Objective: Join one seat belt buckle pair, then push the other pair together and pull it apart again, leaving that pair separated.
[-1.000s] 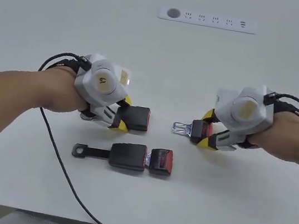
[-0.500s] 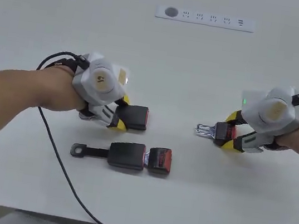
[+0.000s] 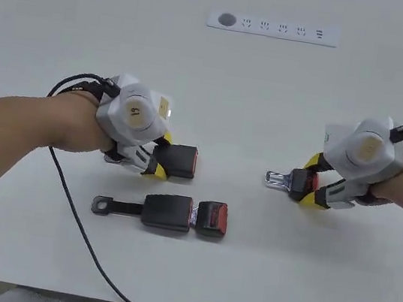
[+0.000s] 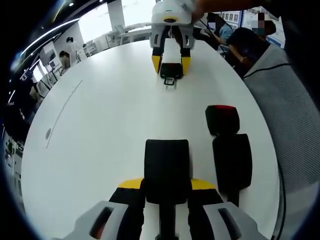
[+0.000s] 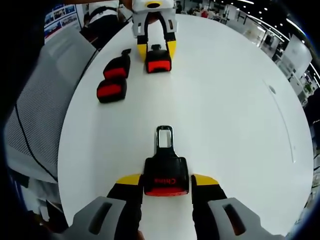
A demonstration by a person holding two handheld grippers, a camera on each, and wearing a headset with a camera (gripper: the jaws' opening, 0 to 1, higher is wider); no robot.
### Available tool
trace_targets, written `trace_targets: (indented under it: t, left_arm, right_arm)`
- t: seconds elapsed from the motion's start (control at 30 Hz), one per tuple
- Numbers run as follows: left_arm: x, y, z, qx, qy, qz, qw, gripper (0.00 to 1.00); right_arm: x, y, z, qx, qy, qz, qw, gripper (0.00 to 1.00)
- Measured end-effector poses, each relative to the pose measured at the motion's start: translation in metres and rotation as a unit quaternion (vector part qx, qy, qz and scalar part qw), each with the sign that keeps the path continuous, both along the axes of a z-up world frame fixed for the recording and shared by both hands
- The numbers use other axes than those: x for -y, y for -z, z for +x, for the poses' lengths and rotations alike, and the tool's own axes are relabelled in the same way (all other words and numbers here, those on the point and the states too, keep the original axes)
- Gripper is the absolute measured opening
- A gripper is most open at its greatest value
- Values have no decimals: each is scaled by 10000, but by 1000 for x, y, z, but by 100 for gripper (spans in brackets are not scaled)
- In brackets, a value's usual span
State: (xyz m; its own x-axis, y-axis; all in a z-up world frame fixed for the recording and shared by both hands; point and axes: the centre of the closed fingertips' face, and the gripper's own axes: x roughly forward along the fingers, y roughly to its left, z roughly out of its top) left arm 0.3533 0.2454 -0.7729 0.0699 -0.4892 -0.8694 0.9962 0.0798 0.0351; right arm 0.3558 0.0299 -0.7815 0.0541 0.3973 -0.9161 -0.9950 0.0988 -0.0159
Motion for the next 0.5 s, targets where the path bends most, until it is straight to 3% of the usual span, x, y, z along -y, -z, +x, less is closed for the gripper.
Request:
trace_targets:
  t: [0.17, 0.3, 0.4, 0.5]
  left_arm:
    - [-2, -1, 1, 93, -183, -125, 9997, 34]
    - [-2, -13, 4, 165, -513, -386, 9978, 34]
    - [-3, -21, 0, 251, -625, -476, 9966, 39]
    - [-5, -26, -7, 226, -837, -642, 9942, 39]
  right_arm:
    - [-3, -2, 1, 87, 109, -4, 9999, 40]
    - [-8, -12, -1, 213, 315, 122, 9992, 42]
    - [-10, -17, -1, 329, 649, 297, 9969, 45]
    - [-14, -25, -9, 453, 830, 426, 9946, 47]
